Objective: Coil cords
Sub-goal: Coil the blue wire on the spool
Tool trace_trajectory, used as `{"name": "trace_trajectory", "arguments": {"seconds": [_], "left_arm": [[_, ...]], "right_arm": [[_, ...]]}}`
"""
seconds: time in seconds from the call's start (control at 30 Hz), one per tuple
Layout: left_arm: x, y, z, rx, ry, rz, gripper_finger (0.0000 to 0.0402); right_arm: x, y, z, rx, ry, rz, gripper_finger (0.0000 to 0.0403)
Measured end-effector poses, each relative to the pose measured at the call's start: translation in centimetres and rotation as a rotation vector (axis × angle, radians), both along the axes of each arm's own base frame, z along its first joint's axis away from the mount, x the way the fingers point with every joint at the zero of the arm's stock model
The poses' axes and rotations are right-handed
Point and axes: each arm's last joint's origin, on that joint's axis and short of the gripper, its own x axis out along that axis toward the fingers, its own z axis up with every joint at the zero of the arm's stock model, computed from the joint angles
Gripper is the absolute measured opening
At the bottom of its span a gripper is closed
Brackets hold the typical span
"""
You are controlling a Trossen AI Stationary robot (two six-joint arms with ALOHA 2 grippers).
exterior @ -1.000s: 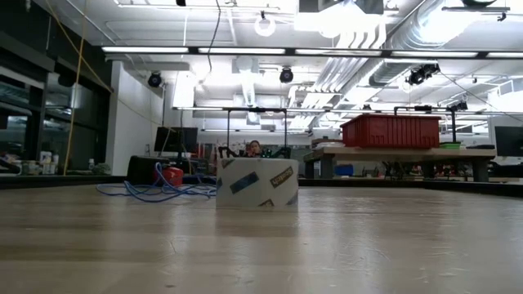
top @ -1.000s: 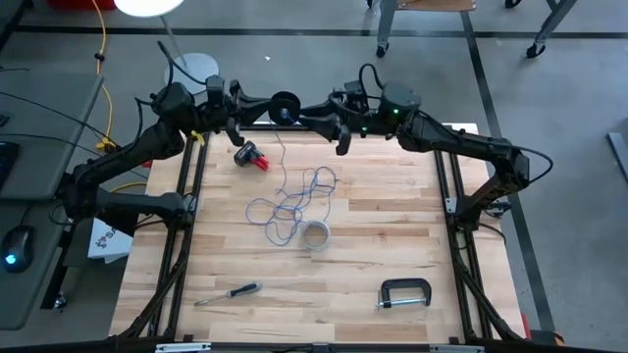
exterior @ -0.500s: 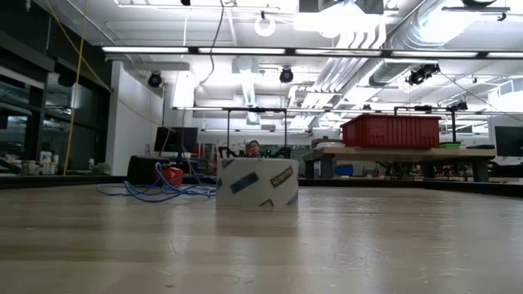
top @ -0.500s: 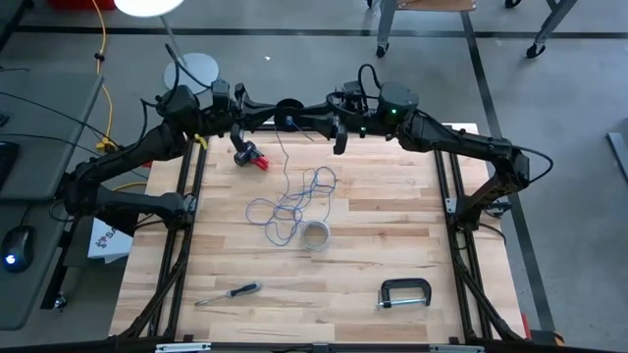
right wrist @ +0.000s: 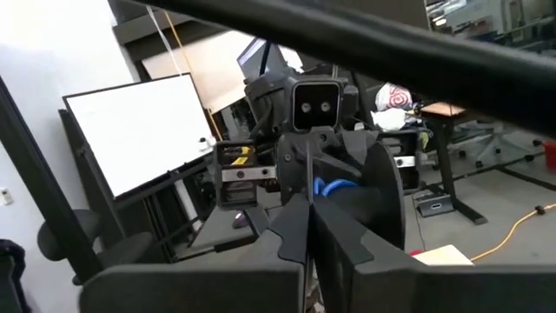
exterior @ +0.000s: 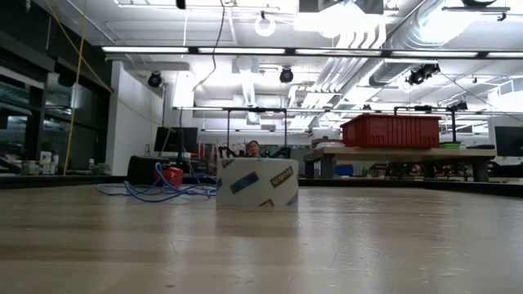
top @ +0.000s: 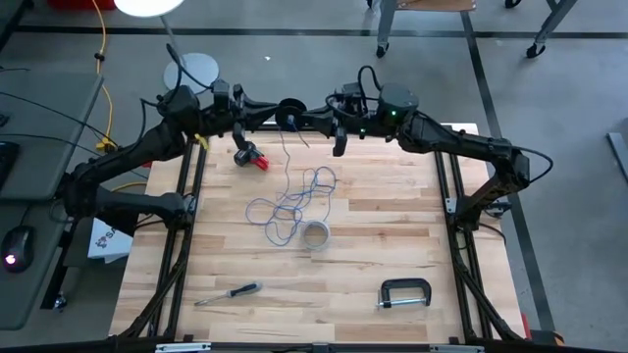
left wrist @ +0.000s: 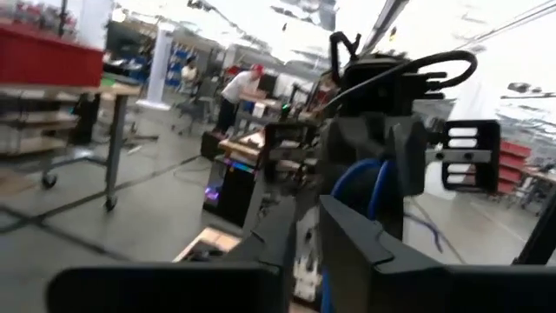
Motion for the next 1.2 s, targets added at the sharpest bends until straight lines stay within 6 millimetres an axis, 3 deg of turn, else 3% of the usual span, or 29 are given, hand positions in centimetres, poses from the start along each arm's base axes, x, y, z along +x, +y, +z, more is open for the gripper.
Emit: {"name": "trace_trajectory", "arguments": {"seconds": [0.27,0.47,0.73,1.03,1.2], "left_arm": [[-3.4,-0.5,1.1,-0.094,-0.040,0.039,0.0134],[-2.0,-0.4,0.8,-0.205,-0.061,-0.116,0.0161],[0.3,-0.4,0.7,-0.174,-0.112,-0.174,0.0166],[1.1,-0.9,0.7,-0.180,-0.132,-0.216,0.0164],[1.7,-0.6,0.3,-0.190,-0.120,-0.200,0.0133]], "right_arm": [[-0.6,-0.4,0.6,-0.023,-0.017,-0.018,0.0001],[-0.7,-0.4,0.6,-0.018,-0.022,-0.017,0.0000],[-0.6,-0.3,0.6,-0.018,-0.021,-0.014,0.0000],[-0.5,-0.1,0.6,-0.015,-0.018,-0.007,0.0000],[-0.5,-0.1,0.6,-0.014,-0.018,-0.007,0.0000]]}}
